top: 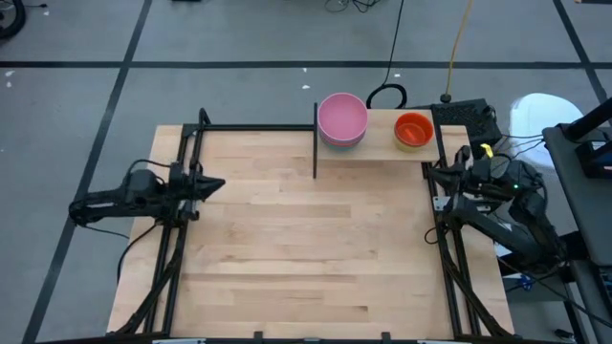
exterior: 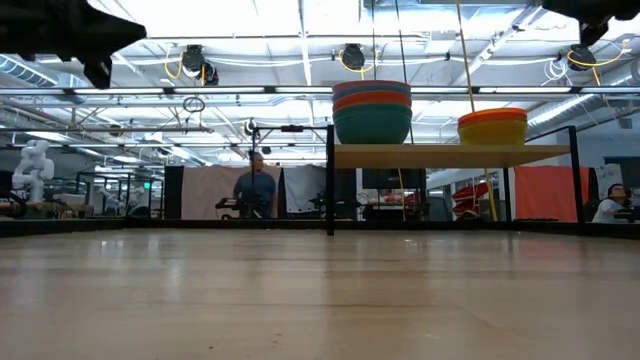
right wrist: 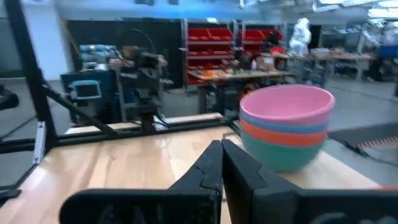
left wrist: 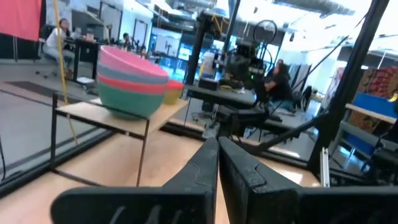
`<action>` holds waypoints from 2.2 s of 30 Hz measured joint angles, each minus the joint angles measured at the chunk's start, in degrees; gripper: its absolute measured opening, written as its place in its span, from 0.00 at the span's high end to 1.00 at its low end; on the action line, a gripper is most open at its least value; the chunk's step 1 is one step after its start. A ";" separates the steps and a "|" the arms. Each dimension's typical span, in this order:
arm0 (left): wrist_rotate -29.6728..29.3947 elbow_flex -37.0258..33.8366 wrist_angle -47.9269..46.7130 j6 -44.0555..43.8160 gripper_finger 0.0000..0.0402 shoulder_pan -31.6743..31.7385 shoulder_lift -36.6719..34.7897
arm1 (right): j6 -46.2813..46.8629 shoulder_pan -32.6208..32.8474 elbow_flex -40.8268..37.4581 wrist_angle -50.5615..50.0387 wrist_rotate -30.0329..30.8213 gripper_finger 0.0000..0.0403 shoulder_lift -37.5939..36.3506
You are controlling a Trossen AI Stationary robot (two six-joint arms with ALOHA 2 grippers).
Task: Place and stack bowls onto a shelf
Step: Return to Home Position
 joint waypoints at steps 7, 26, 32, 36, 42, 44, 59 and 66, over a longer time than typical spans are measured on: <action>0.05 -5.03 5.06 -0.47 0.98 0.00 -0.02 | -0.04 0.00 -5.61 6.49 -1.64 1.00 -0.02; 0.93 -6.78 4.13 0.49 0.99 -0.02 -0.02 | 5.16 0.00 -25.07 32.37 -6.06 1.00 0.01; 1.03 -6.78 3.72 0.70 0.98 0.00 -0.02 | 4.61 0.00 -29.41 39.20 -6.01 1.00 0.00; 1.05 -6.78 2.45 0.85 0.99 -0.02 -0.02 | 4.51 0.00 -30.84 39.24 -6.00 1.00 0.00; 1.10 -6.78 0.63 1.65 0.98 0.00 -0.02 | 4.85 0.00 -33.54 40.27 -6.06 1.00 0.00; 1.10 -6.78 0.01 2.28 0.99 0.00 -0.02 | 5.72 0.02 -34.55 41.56 -6.07 1.00 0.02; -0.64 -6.78 -7.55 4.51 0.98 -0.02 -0.02 | 6.00 0.00 -35.70 40.94 -4.01 1.00 0.02; -0.80 -6.78 -10.75 4.05 0.96 -0.02 -0.02 | 5.93 0.02 -35.76 36.98 -2.63 1.00 0.09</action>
